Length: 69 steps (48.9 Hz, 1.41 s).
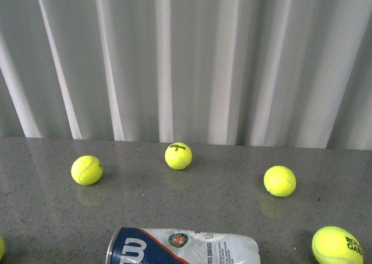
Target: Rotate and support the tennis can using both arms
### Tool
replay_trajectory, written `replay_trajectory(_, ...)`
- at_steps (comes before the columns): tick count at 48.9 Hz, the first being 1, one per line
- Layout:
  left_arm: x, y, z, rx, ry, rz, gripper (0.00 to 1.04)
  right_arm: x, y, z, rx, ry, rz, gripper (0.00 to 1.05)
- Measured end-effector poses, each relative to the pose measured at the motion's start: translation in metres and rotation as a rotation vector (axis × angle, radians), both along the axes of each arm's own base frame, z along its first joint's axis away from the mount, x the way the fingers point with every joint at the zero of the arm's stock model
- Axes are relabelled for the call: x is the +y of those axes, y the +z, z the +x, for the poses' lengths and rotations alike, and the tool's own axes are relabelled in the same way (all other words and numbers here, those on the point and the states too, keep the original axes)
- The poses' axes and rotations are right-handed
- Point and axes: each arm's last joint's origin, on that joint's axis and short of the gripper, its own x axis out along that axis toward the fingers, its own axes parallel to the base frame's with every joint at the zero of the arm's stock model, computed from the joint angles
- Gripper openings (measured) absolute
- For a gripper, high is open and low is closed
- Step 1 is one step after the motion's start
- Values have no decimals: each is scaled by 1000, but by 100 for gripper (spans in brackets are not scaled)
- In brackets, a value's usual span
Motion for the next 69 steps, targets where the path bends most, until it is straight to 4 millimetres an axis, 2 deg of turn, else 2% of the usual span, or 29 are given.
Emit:
replay_trajectory(35, 0, 0, 0, 0, 1, 0, 98, 0, 0, 0, 0, 0, 0, 3)
replay_trajectory(41, 0, 0, 0, 0, 0, 0, 98, 0, 0, 0, 0, 0, 1, 30)
replay_trajectory(51, 0, 0, 0, 0, 0, 0, 98, 0, 0, 0, 0, 0, 1, 63)
replay_trajectory(55, 1, -1, 1, 189, -46, -12, 98, 0, 0, 0, 0, -1, 1, 76)
replay_trajectory(56, 3, 2, 1, 318, -56, -29, 98, 0, 0, 0, 0, 0, 2, 81)
replay_trajectory(58, 6, 9, 2, 413, -68, -55, 98, 0, 0, 0, 0, 2, 1, 86)
replay_trajectory(62, 10, 28, 5, 457, -66, -77, 98, 0, 0, 0, -1, 1, 2, 98)
replay_trajectory(66, 10, 74, 19, 342, -95, -34, 98, 0, 0, 0, 0, 0, 3, 97)
replay_trajectory(68, 5, 110, 39, 251, -134, 26, 98, 0, 0, 0, -1, 0, 3, 98)
replay_trajectory(69, 3, 117, 46, 238, -161, 38, 98, 0, 0, 0, -1, 1, 3, 98)
